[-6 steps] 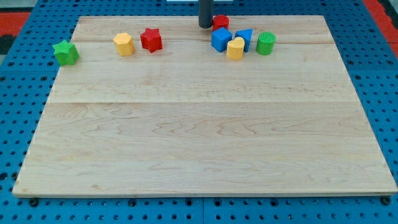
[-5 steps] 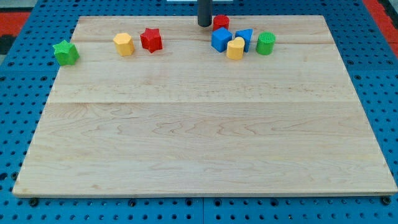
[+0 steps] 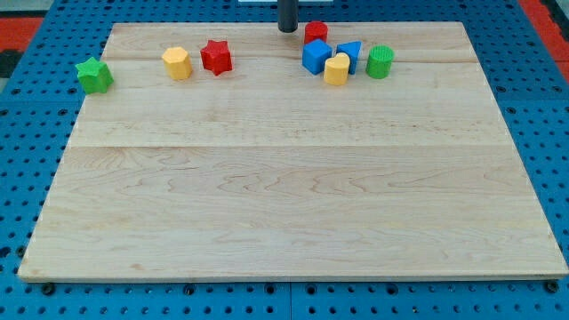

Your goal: Push the red circle into the blue blocks

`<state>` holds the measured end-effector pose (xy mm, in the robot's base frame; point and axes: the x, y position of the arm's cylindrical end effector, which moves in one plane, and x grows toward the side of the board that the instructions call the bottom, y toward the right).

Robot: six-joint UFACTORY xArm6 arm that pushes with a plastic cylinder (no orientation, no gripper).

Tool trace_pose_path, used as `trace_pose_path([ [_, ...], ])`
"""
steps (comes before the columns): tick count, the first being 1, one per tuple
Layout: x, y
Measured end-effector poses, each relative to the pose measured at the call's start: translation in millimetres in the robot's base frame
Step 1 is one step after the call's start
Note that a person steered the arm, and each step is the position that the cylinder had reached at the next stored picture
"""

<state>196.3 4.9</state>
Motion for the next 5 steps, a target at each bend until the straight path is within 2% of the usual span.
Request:
trace_pose_path([
  [2, 13.5, 50.9],
  [3, 16.4, 44.3],
  [4, -0.3, -50.0],
  [5, 22.1, -136.4],
])
